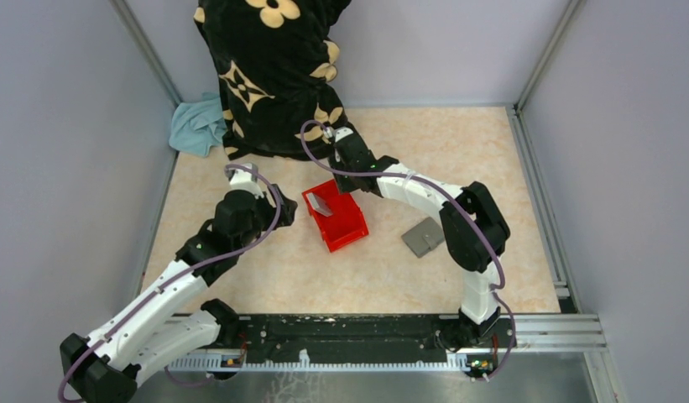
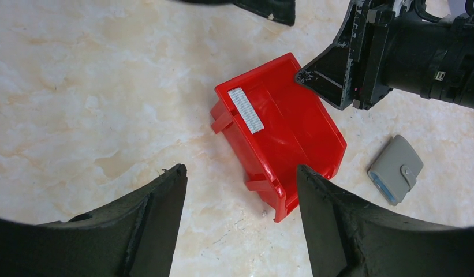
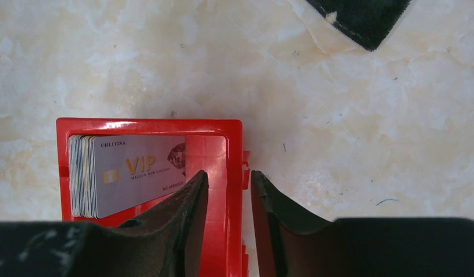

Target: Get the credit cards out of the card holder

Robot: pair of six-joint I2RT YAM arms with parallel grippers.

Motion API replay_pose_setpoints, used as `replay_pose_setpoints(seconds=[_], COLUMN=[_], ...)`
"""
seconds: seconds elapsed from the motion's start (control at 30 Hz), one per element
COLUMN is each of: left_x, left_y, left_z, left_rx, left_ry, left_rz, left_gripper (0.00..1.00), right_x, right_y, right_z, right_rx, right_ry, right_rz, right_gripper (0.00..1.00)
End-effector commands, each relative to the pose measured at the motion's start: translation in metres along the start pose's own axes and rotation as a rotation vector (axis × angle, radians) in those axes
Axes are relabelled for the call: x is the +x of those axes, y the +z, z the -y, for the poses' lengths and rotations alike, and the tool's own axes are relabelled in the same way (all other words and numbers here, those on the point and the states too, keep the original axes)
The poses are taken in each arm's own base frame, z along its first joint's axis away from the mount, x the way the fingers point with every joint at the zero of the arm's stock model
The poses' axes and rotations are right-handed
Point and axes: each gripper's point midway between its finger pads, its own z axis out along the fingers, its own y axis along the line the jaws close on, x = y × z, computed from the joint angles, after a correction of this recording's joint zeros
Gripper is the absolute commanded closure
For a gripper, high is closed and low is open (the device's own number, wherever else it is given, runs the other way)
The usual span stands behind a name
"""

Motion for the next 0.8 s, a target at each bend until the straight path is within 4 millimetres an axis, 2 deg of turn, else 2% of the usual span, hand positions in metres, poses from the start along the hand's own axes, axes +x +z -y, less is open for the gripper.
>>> replay_pose_setpoints(seconds=[0.0, 0.17, 0.5, 0.77], left_x=[-0.017, -0.014, -0.017, -0.017], left_y=[-0.005, -0.005, -0.01, -0.01], left_z=[0.005, 0.005, 0.0, -0.001], left_rx=[0.008, 0.009, -0.007, -0.007], left_ry=[0.002, 0.0, 0.002, 0.002], left_rz=[0.038, 0.031, 0.046, 0.044], left_gripper=[0.24, 0.24, 0.24, 0.23], right_x=[-0.013, -0.011, -0.005, -0.008], right_y=[-0.001, 0.002, 0.01, 0.011], right_z=[-0.005, -0.003, -0.002, 0.0], right_rx=[-0.004, 0.012, 0.019, 0.036], right_ry=[-0.009, -0.009, -0.013, -0.003], right_rz=[0.041, 0.034, 0.01, 0.015], right_gripper=[0.69, 0.73, 0.75, 0.84])
